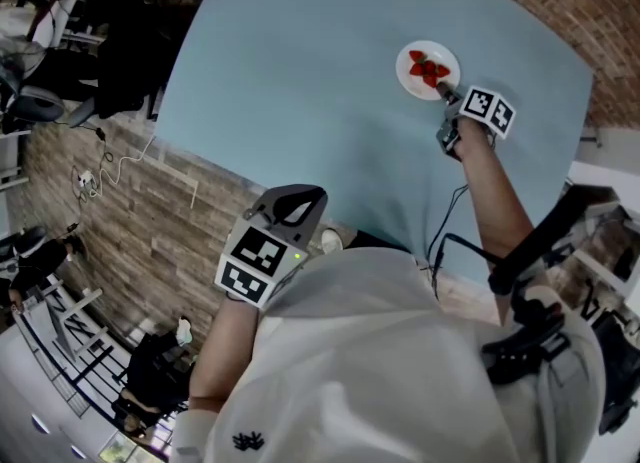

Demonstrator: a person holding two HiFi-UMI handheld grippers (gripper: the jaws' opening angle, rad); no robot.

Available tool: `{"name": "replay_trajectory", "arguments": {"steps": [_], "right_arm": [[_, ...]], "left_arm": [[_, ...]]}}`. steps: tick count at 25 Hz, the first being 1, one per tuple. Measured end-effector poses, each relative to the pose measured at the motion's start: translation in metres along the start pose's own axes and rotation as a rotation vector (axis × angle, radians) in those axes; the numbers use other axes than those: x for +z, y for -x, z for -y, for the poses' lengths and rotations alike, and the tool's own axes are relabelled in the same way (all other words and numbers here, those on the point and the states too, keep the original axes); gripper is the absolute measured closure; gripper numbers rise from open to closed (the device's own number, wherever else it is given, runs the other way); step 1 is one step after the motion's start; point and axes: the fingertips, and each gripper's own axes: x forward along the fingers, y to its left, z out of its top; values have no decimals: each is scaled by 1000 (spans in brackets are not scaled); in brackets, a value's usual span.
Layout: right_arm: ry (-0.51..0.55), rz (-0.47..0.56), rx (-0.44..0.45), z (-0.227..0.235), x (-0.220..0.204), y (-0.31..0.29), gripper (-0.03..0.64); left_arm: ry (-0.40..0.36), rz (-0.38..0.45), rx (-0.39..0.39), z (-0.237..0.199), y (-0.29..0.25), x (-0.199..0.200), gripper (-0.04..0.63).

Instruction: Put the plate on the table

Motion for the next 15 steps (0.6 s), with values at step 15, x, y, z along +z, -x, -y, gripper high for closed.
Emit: {"name": "replay_trajectory", "arguments": {"steps": [15], "right_arm": [[309,15,-223,9,16,3,488]], "left_arm": [[4,23,7,4,11,-8,584]]}}
